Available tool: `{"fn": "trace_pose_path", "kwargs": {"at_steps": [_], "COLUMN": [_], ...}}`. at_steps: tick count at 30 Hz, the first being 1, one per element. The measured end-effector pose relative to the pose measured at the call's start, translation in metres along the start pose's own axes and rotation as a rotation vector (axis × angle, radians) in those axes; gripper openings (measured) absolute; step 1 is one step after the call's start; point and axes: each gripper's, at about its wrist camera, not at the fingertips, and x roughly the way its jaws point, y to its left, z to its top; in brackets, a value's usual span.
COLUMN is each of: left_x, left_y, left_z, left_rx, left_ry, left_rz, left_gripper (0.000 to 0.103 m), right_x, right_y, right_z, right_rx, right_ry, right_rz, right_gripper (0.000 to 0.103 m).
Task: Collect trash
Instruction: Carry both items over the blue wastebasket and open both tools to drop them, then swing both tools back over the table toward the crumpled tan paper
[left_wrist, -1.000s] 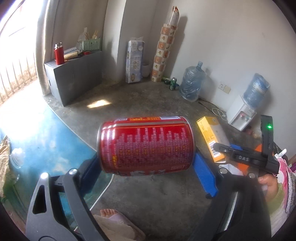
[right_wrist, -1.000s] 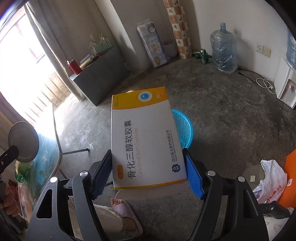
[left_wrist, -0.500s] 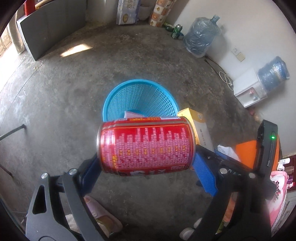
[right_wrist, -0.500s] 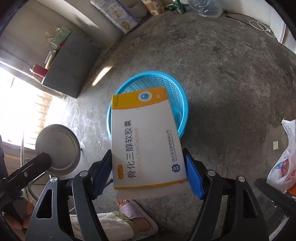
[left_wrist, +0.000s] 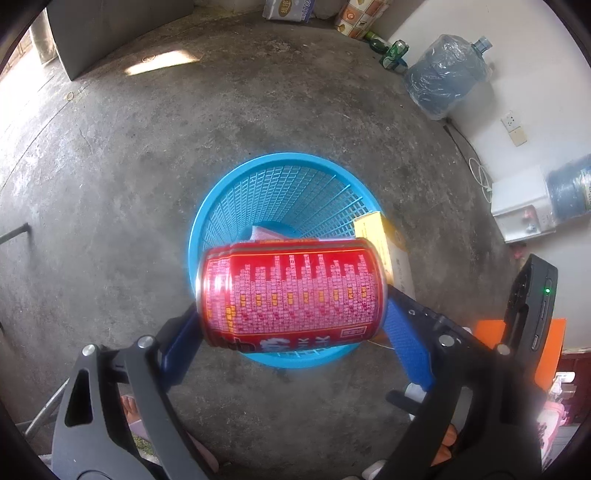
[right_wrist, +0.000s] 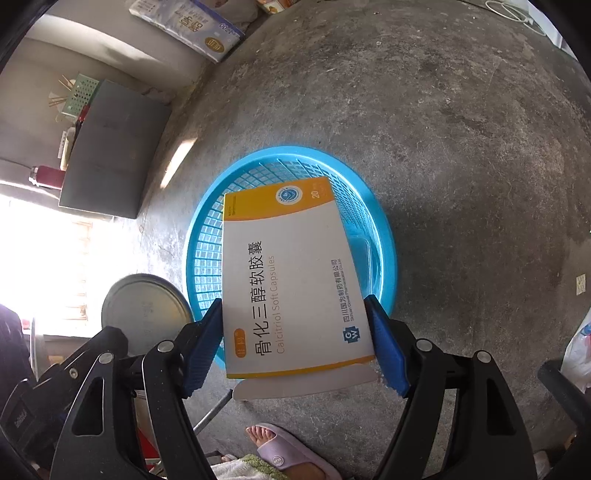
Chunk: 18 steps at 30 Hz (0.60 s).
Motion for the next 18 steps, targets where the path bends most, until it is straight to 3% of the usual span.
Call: {"fn": "trace_pose_path", "kwargs": {"at_steps": [8, 18], "left_x": [-0.022, -0.071], "left_y": [-0.003, -0.012], "left_z": [0.006, -0.003], "left_rx": [-0.012, 0.029], "left_ry": [-0.078, -0.163], "left_rz": [-0.046, -0.067], "left_gripper": [0.087, 0.087], "right_x": [0.011, -0.013], "right_y": [0.005, -0.001], "right_z": [0.008, -0.003], "right_rx": [-0.008, -0.027], "right_ry": [-0.009, -0.047], "right_rz": [-0.004, 0.002], "right_gripper": [0.073, 0.073]}}
